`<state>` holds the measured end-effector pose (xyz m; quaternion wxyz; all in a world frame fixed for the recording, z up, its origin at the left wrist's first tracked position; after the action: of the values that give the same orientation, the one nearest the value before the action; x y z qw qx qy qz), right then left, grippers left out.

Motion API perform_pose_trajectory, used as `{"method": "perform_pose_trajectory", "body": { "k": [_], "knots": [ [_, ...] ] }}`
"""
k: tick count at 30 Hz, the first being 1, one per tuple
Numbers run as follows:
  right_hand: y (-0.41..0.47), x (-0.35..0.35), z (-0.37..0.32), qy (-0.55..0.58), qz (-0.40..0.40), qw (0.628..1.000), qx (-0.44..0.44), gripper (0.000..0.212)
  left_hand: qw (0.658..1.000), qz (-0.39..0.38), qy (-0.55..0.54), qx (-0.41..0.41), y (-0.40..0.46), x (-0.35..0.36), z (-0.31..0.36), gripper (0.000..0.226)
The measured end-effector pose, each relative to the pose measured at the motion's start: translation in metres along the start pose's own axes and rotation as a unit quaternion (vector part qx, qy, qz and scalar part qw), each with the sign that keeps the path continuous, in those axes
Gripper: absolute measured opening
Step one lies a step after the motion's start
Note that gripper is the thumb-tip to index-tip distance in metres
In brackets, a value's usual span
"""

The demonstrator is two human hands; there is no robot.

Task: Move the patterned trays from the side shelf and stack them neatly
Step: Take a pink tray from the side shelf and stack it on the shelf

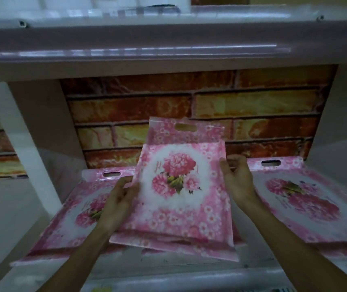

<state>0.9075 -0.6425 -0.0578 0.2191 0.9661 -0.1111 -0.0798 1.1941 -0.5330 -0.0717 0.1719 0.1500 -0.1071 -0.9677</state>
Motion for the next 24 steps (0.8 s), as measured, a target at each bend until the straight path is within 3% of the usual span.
{"method": "perform_pose_trajectory", "body": {
  "k": [2,6,9,13,16,24],
  "knots": [
    [-0.001,0.008,-0.003,0.017,-0.007,1.000,-0.001,0.013,1.000,0.019,0.002,0.009,-0.002,-0.003,0.005,0.021],
    [-0.001,0.026,-0.009,0.027,-0.036,0.999,-0.005,0.018,0.997,0.067,0.019,0.016,-0.007,-0.016,0.012,0.012],
    [-0.004,0.046,-0.021,0.028,-0.064,0.997,-0.014,0.020,0.994,0.102,0.031,0.013,-0.010,-0.035,0.013,0.027],
    [-0.010,0.078,-0.038,0.028,-0.085,0.996,-0.028,0.016,0.988,0.141,0.060,0.007,-0.014,-0.067,0.008,0.018],
    [-0.017,0.104,-0.046,0.011,-0.104,0.994,-0.037,0.013,0.981,0.161,0.107,-0.007,-0.017,-0.096,0.004,0.025],
    [-0.048,0.176,-0.047,-0.086,-0.174,0.981,-0.029,0.023,0.969,0.158,0.186,-0.047,-0.019,-0.167,-0.023,0.024]
  ]
}}
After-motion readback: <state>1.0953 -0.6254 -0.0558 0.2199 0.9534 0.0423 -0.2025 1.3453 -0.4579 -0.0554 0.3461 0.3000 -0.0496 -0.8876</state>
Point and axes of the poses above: each hand's wrist, its own y-axis towards the middle knuckle, its own x-axis out of the palm, z = x × y, the point moved 2 cm from there along y, towards the middle knuckle, and after that the axes turned 2 degrees about y, right-handed, at the moved point
